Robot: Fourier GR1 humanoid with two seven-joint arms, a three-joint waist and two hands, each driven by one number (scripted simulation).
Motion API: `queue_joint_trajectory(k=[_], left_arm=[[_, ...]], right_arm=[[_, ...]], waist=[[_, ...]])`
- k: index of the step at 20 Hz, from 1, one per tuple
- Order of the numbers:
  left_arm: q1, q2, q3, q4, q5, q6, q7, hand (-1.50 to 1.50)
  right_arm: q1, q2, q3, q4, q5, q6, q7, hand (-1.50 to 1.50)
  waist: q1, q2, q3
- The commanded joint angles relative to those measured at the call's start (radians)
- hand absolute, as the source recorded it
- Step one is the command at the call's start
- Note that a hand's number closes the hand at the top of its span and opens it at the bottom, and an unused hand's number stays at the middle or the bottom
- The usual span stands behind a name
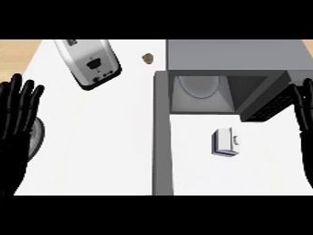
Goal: Pick up the milk, place it into the microwave and close the microwave
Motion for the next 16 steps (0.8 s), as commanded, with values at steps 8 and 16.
queue_joint_trajectory(k=[8,16], left_arm=[[0.043,-0.118,-0.048,-0.046,0.008,0.178,0.126,-1.5],[0.301,-0.045,0.097,-0.201,0.217,0.0,0.052,-1.5]], right_arm=[[0.177,-0.029,0.079,-0.153,-0.148,0.183,0.01,-1.5],[0.34,0.011,0.109,-0.204,-0.105,0.213,-0.058,-1.5]], waist=[[-0.012,0.005,-0.004],[-0.005,0.008,-0.005]])
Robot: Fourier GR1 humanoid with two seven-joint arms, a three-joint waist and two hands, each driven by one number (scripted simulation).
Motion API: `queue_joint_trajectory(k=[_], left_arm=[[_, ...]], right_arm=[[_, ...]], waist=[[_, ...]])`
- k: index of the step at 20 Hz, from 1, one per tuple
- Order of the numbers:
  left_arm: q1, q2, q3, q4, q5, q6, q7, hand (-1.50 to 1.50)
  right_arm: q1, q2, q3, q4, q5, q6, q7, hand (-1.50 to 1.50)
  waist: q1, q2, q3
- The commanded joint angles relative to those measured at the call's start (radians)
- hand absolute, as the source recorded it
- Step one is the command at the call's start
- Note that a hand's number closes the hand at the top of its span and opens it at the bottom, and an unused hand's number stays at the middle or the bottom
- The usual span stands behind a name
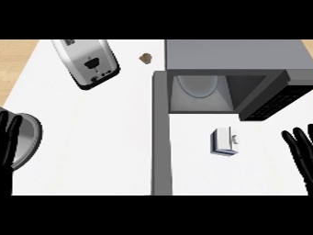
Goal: Pick up the milk, place it into the microwave and close the microwave
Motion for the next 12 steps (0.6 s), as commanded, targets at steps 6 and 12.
queue_joint_trajectory(k=[6,12], left_arm=[[0.338,-0.002,0.019,-0.115,0.115,-0.148,-0.15,-1.5],[0.423,-0.009,0.082,-0.104,0.162,-0.224,-0.236,-1.5]], right_arm=[[0.09,0.043,0.043,-0.019,0.151,0.0,-0.084,-1.5],[0.104,0.07,0.065,0.121,0.265,-0.004,-0.225,-1.5]], waist=[[0.01,0.0,-0.001],[0.01,0.001,0.0]])
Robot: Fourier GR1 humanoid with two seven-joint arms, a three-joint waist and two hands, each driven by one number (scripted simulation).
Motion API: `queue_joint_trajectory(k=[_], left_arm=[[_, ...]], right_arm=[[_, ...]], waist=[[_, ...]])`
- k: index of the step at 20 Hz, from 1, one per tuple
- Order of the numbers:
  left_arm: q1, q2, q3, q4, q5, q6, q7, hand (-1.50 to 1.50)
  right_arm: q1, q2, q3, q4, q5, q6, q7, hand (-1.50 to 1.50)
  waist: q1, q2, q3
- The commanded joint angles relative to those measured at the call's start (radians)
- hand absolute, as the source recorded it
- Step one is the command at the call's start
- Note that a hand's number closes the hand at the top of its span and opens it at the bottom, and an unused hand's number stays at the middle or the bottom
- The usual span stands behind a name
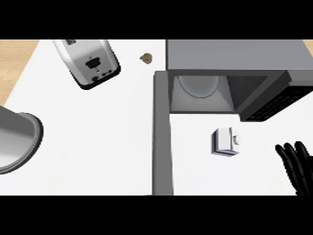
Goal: Pick up the milk, place it into the microwave and close the microwave
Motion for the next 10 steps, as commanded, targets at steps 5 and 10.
queue_joint_trajectory(k=[5,10], left_arm=[[0.146,-0.025,0.019,-0.023,0.011,-0.097,-0.09,-1.5],[0.212,-0.025,0.042,-0.018,0.051,-0.148,-0.137,-1.5]], right_arm=[[-0.039,0.048,0.043,0.123,0.12,-0.052,-0.049,-1.5],[-0.15,0.042,-0.028,0.266,0.113,-0.068,-0.067,-1.5]], waist=[[0.004,0.001,0.0],[0.006,0.002,0.001]])
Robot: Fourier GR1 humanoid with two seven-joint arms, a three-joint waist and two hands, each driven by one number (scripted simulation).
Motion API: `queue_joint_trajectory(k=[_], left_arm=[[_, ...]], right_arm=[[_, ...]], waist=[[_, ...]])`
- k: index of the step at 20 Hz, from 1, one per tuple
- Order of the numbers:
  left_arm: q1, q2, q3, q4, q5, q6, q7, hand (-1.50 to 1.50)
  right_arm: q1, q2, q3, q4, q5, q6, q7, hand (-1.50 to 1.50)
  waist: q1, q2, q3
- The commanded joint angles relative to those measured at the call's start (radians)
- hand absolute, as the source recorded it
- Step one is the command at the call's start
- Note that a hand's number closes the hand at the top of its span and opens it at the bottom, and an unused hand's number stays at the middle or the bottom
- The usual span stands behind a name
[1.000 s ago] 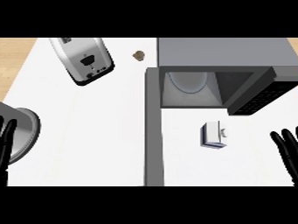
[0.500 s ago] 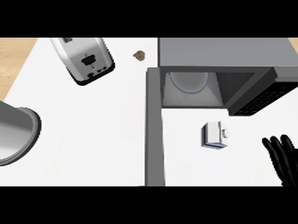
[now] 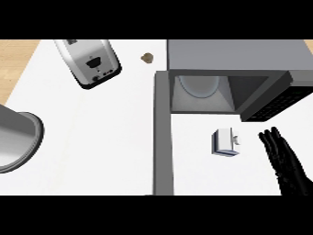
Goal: Pick up the milk, place it into the microwave and close the microwave
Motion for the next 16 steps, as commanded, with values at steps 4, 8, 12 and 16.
queue_joint_trajectory(k=[4,8,12,16], left_arm=[[0.041,-0.017,0.048,-0.005,0.0,-0.046,-0.033,-1.5],[0.073,-0.017,0.015,0.0,-0.014,-0.041,-0.082,-1.5],[0.141,-0.017,0.141,0.074,0.066,-0.188,-0.174,-1.5],[0.119,-0.012,0.169,0.058,0.103,-0.19,-0.132,-1.5]], right_arm=[[-0.062,0.02,0.021,0.183,0.096,-0.042,-0.11,-1.5],[-0.117,-0.008,-0.028,0.287,0.108,-0.048,-0.143,-1.5],[-0.231,-0.014,-0.09,0.374,0.101,-0.073,-0.119,-1.5],[-0.357,0.006,-0.129,0.566,0.132,-0.135,-0.161,-1.5]], waist=[[-0.003,0.001,0.0],[-0.002,0.001,0.001],[0.005,0.0,0.0],[0.004,0.002,0.0]])
